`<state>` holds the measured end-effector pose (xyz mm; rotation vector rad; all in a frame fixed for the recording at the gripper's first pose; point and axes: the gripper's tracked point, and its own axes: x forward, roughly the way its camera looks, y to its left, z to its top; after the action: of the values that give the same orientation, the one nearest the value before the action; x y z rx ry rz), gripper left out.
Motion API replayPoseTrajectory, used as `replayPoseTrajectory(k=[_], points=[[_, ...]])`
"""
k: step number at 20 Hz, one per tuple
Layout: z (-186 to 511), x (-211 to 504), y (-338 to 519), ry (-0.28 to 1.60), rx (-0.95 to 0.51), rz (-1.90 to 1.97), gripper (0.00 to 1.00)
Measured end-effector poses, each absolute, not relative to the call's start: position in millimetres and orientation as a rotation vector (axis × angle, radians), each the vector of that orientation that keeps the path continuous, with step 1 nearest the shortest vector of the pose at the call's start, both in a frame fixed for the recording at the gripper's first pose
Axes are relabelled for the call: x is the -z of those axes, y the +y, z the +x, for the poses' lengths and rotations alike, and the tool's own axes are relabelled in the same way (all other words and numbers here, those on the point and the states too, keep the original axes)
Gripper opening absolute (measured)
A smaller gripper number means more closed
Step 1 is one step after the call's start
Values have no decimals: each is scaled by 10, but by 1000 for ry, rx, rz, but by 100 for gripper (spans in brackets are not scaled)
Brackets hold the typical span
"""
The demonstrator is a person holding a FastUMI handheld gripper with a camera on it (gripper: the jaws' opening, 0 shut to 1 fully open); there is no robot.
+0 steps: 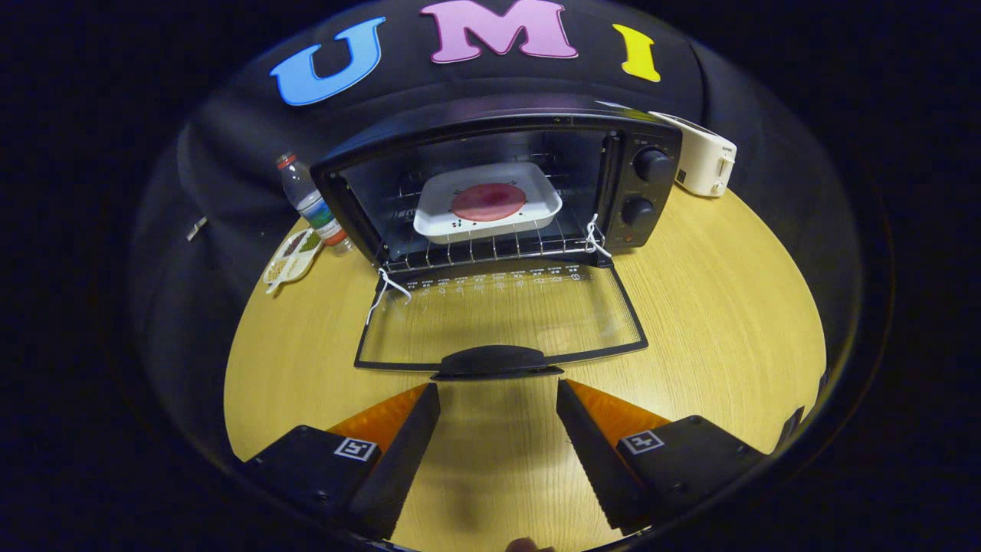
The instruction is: Open the toaster oven, put the food inside, and close the toaster oven door.
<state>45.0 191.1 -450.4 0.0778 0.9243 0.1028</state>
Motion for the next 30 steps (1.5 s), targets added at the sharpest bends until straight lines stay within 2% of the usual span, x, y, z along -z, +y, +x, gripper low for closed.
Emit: replayPoseTrajectory(k=[13, 25, 30], points=[[627, 5091, 1943, 1034, -27, 5, 100], [567, 4657, 1945, 973, -40, 46, 99], [610, 4247, 1945, 873, -45, 118, 99]])
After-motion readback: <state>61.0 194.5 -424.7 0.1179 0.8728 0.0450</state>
